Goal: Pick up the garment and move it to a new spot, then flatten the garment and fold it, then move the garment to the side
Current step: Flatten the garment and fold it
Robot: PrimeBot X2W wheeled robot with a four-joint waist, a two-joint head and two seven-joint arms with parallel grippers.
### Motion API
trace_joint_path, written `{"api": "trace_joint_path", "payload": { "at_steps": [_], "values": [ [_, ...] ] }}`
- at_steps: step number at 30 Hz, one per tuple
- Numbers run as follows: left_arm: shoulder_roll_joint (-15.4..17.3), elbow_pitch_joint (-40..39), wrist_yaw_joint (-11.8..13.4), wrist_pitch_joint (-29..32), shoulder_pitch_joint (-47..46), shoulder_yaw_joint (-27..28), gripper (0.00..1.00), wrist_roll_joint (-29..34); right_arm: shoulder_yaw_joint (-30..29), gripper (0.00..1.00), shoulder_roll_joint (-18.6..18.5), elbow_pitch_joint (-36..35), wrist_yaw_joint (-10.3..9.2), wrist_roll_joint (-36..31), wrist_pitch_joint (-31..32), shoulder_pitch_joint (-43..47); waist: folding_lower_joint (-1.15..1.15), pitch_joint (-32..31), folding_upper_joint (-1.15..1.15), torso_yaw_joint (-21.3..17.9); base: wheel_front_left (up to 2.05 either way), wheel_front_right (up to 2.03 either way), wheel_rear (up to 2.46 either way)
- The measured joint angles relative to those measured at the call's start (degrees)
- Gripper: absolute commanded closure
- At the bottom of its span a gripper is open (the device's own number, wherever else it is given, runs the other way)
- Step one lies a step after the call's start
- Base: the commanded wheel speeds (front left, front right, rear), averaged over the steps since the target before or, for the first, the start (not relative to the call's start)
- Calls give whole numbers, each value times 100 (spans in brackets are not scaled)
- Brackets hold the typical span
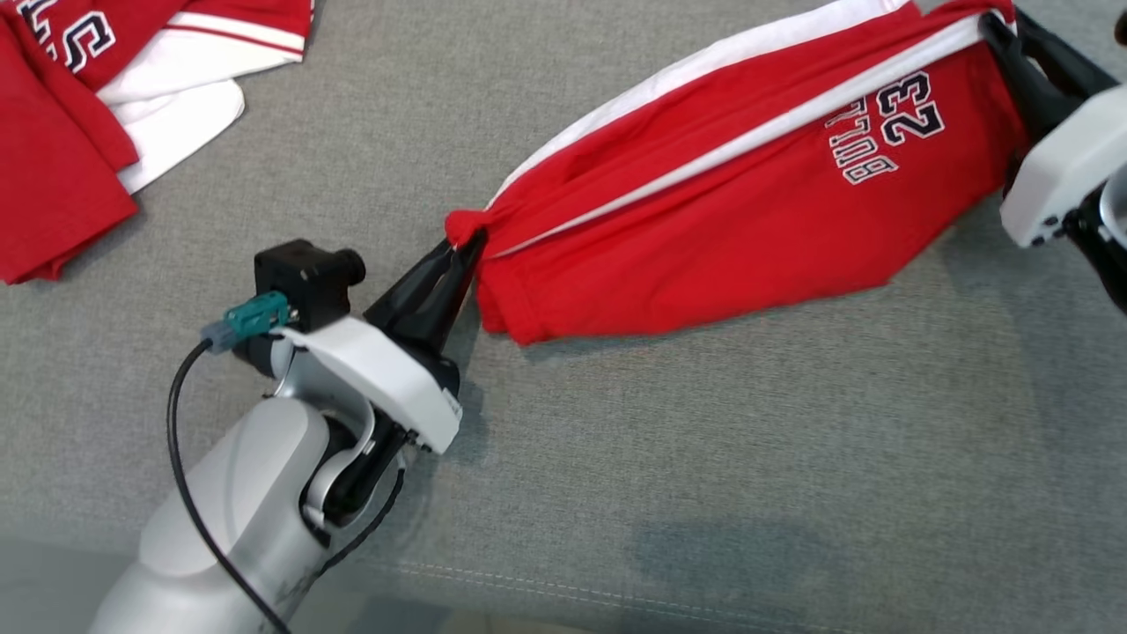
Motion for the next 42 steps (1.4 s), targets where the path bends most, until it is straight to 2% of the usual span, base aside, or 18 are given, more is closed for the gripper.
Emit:
{"api": "trace_joint_path", "payload": {
  "at_steps": [7,8,9,10,11,12,18,24,31,42],
  "values": [
    [-326,704,-281,-181,-475,-29,100,-41,621,100,-64,948,-1,265,-162,-768,0,218,0,171,0,0,0],
    [-357,776,-311,-209,-520,-32,74,-41,698,100,-62,1047,-1,296,-219,-834,0,235,0,181,0,0,0],
    [-383,837,-318,-276,-555,-27,0,-41,773,72,-65,1132,-1,297,-279,-897,0,247,0,189,0,0,0],
    [-409,884,-318,-333,-577,-29,0,-36,834,47,-63,1224,-2,353,-328,-949,0,252,0,196,0,0,0],
    [-435,935,-318,-360,-598,-27,0,-36,886,5,-66,1292,-10,432,-389,-989,0,252,0,201,0,0,0],
    [-452,984,-318,-417,-617,-26,0,-29,932,0,-76,1345,-23,478,-461,-1022,0,248,0,202,0,0,0],
    [-494,1037,-229,-799,-616,77,0,41,1207,0,-154,1621,-34,782,-917,-1094,0,148,0,197,0,0,0],
    [-438,764,318,-989,-348,199,0,342,1103,0,-149,1647,-34,889,-1670,-939,0,-34,0,105,0,0,0],
    [-241,169,872,-1058,503,285,0,467,592,0,127,1584,-35,886,-2273,105,0,-342,0,-110,0,0,0],
    [153,-766,1428,-784,1510,376,0,400,-199,0,609,661,-35,383,-2376,1705,0,-812,0,-539,0,0,0]
  ]
}}
